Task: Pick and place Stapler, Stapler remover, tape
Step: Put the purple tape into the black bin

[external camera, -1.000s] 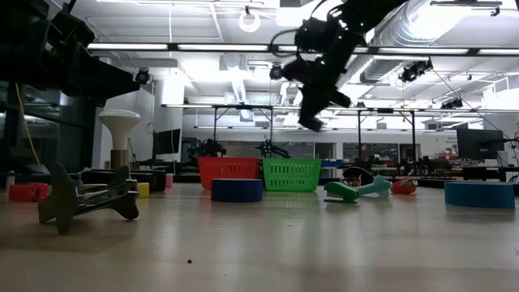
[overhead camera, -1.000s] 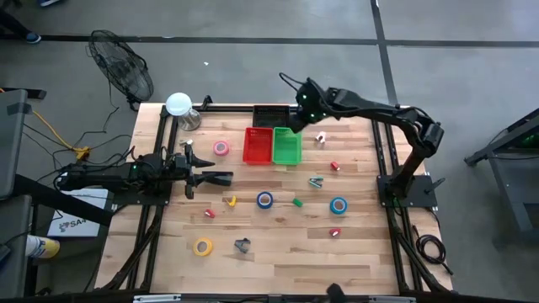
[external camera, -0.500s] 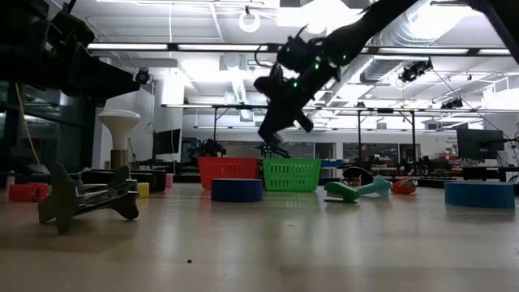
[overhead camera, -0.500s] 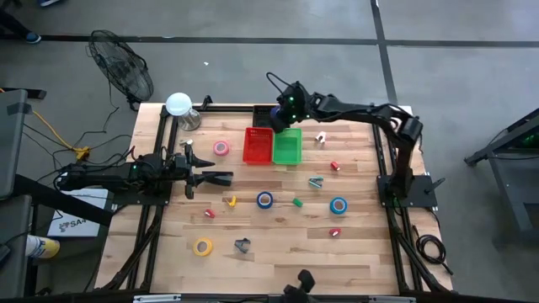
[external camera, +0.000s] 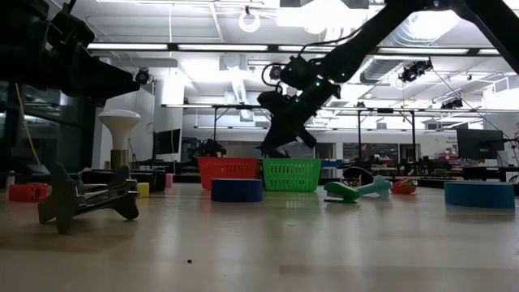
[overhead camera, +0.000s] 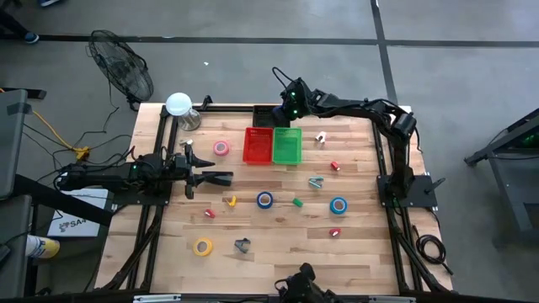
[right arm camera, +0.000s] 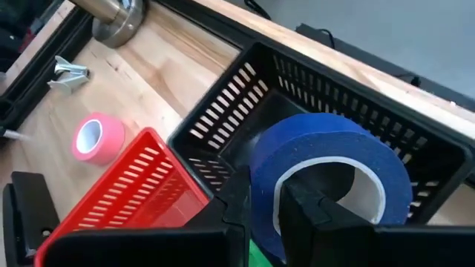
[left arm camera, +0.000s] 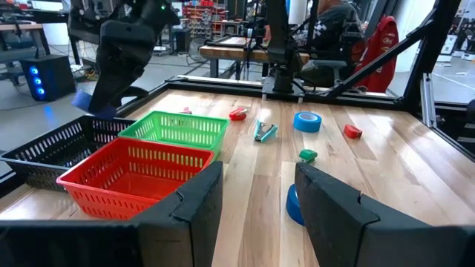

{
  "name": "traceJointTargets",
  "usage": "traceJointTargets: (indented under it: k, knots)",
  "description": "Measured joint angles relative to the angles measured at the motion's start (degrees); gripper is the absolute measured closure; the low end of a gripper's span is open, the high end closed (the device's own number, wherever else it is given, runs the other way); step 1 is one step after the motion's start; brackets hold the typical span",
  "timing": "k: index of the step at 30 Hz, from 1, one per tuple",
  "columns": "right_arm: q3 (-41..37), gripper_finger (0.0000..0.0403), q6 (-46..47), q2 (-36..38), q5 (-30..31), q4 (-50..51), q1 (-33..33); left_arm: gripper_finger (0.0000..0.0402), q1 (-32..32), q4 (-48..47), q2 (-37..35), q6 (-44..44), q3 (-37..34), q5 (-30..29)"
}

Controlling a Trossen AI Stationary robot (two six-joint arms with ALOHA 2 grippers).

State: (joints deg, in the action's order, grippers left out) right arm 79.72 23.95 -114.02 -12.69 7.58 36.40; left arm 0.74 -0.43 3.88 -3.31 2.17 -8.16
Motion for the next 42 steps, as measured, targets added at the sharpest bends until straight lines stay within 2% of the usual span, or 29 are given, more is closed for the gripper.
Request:
traceJointTargets:
  k: [10, 18, 23, 29, 34, 42]
  knots:
    - [3.51, 0.0371, 1.58, -1.02, -1.12, 1.25, 1.20, 0.0237, -0.01, 0.04, 0.00, 0.01, 0.00, 0.00]
    - [16.63, 0.0371, 0.06, -3.40, 0.56, 17.80, 0.81, 0.0237, -0.01, 0.19, 0.00, 0.02, -0.04, 0.02]
    - [26.31, 0.0371, -0.19, -7.59, 0.77, 28.95, 0.81, 0.0237, 0.00, 0.25, 0.00, 0.01, -0.04, 0.07]
    - [34.55, 0.0371, -0.20, -14.20, 0.54, 36.30, 0.18, 0.0237, -0.01, 0.26, 0.00, -0.01, -0.04, 0.08]
    - [36.88, 0.0371, -0.40, -18.18, 0.28, 38.00, -0.30, 0.0237, -0.01, 0.26, 0.00, 0.01, -0.04, 0.11]
    - [35.69, 0.0371, -0.34, -18.62, 3.25, 40.99, -0.46, 0.0237, 0.00, 0.26, 0.00, 0.01, -0.04, 0.11]
